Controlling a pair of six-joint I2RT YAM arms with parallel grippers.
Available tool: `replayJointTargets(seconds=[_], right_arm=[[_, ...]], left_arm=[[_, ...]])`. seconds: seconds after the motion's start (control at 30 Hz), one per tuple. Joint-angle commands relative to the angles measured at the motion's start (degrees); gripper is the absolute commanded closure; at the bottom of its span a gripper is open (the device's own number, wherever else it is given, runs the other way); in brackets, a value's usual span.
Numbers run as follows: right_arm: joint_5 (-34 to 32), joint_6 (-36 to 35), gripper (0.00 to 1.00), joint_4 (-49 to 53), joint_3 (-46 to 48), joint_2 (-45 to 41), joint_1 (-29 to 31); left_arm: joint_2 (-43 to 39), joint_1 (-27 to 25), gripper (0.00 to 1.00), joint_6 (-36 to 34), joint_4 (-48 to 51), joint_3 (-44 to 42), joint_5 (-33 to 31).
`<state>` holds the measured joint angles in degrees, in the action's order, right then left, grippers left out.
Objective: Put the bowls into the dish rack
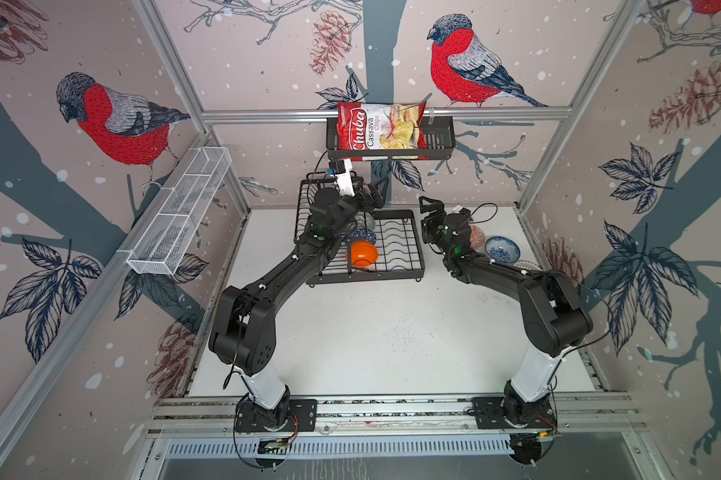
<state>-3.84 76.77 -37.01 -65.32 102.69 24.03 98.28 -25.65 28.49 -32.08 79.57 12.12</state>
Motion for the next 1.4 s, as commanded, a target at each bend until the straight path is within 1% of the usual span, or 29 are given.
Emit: replayJointTargets(seconds=[0.0, 0.07, 0.17, 0.27, 0.37, 0.43, 0.53, 0.57, 0.63, 0.73, 0.8, 0.93, 1.03, 1.37], right_arm=[[1.13, -14.01, 0.00, 9.00, -4.04, -1.73, -3.35], [-1.17, -21.93, 0.00, 17.35, -8.13, -1.88, -5.70], [-4.97, -31.23, 0.00, 26.57, -12.60, -1.14, -8.30], [-7.91, -37.40, 0.00, 33.26, -15.96, 0.81, -10.24], [-11.05, -41.04, 0.00, 39.53, -18.67, 3.32, -11.48], [-11.66, -42.54, 0.00, 42.63, -19.95, 5.02, -12.14], [-10.95, -42.62, 0.00, 46.31, -20.64, 6.92, -13.32], [-10.53, -41.99, 0.02, 46.44, -19.97, 7.08, -13.71], [-8.43, -40.91, 0.05, 45.43, -17.86, 6.85, -14.72], [-6.73, -38.97, 0.05, 42.99, -13.66, 5.75, -15.92], [-5.88, -37.75, 0.07, 41.41, -10.89, 5.09, -16.94], [-1.35, -34.85, 0.11, 38.07, -5.80, 4.04, -19.55], [-0.27, -33.76, 0.14, 36.13, -2.76, 2.96, -20.49], [3.75, -32.38, 0.24, 34.25, -2.16, 4.05, -20.94]], left_arm=[[1.58, -1.27, 0.01, -0.83, 0.69, 2.35, 1.58], [3.29, -2.20, 0.01, -0.54, 1.43, 4.15, 2.32], [6.03, -3.63, 0.01, -0.35, 3.10, 7.15, 2.82], [9.07, -5.47, 0.01, -0.43, 4.72, 10.52, 3.47], [12.63, -7.74, 0.01, -1.41, 7.79, 14.95, 3.50], [15.23, -9.06, 0.01, -2.13, 10.52, 18.31, 3.20], [18.54, -10.18, 0.01, -2.45, 13.48, 22.39, 2.78], [19.59, -10.34, 0.01, -2.30, 14.28, 23.54, 2.94], [21.31, -10.52, 0.01, -1.91, 15.69, 25.56, 3.46], [23.03, -10.56, 0.01, -1.90, 17.19, 27.44, 3.85], [23.61, -10.58, 0.01, -2.03, 17.73, 27.98, 3.79], [24.19, -10.65, 0.01, -1.99, 18.02, 28.40, 3.87], [24.42, -10.65, 0.01, -2.10, 18.52, 28.81, 4.05], [24.42, -10.62, 0.01, -2.72, 19.15, 28.97, 3.48]])
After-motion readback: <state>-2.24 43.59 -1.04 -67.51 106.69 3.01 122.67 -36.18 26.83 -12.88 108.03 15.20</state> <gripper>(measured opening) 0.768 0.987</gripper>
